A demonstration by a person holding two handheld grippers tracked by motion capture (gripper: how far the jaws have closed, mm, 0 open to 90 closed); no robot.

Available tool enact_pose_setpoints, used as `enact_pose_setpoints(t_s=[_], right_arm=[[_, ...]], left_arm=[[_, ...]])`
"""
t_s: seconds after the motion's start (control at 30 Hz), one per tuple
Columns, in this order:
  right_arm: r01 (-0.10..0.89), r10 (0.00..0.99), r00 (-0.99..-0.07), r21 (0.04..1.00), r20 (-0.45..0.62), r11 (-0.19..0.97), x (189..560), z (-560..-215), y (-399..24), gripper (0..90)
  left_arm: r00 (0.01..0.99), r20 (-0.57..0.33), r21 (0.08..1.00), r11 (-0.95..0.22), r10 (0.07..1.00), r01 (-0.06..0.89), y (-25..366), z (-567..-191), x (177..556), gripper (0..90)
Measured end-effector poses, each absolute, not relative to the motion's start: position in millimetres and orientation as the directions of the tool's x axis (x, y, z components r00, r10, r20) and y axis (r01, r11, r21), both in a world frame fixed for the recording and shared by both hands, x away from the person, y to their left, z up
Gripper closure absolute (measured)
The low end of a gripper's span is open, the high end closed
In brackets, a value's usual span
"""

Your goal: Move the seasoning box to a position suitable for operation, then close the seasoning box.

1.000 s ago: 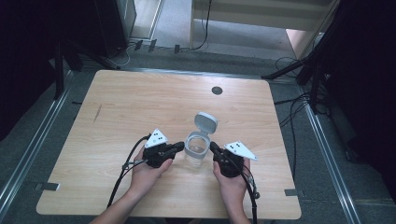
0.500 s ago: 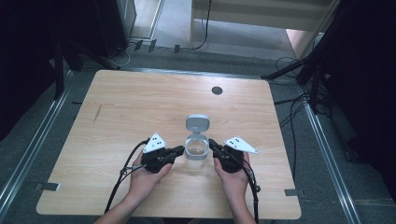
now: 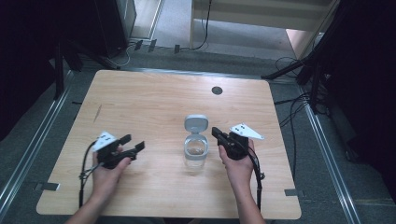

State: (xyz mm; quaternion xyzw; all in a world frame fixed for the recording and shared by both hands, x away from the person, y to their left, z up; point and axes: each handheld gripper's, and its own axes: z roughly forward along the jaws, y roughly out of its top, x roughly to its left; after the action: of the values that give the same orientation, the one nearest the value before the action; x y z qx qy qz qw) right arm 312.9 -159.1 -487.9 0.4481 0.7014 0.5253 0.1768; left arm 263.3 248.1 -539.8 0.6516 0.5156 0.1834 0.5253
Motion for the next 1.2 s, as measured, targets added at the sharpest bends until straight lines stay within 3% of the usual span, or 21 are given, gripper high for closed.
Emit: enact_pose_setpoints(t_s=[0.07,0.27,0.73,1.0,1.2], right_arm=[[0.453,0.812,-0.534,0.891,0.236,0.039,324.0,-484.2,-158.0,90.0],[0.446,0.819,-0.525,0.894,0.232,0.033,337.8,-471.8,-154.8,90.0],[0.432,0.780,-0.577,0.901,0.242,0.040,351.6,-457.3,-141.2,89.4],[0.387,0.741,-0.640,0.918,0.205,0.081,333.5,-453.4,-147.0,90.0],[0.373,0.750,-0.635,0.924,0.184,0.089,317.1,-456.3,-155.7,90.0]], left_arm=[[0.359,-0.328,0.869,0.131,0.874,0.477,283.3,-541.7,254.9,22.4],[0.377,-0.383,0.855,0.168,0.843,0.491,314.1,-548.2,242.3,13.8],[0.366,-0.302,0.871,0.099,0.880,0.482,300.8,-551.7,244.6,14.9],[0.370,-0.304,0.872,0.100,0.878,0.479,301.0,-552.1,244.1,15.1],[0.361,-0.295,0.871,0.094,0.884,0.482,300.7,-552.0,244.5,15.1]])
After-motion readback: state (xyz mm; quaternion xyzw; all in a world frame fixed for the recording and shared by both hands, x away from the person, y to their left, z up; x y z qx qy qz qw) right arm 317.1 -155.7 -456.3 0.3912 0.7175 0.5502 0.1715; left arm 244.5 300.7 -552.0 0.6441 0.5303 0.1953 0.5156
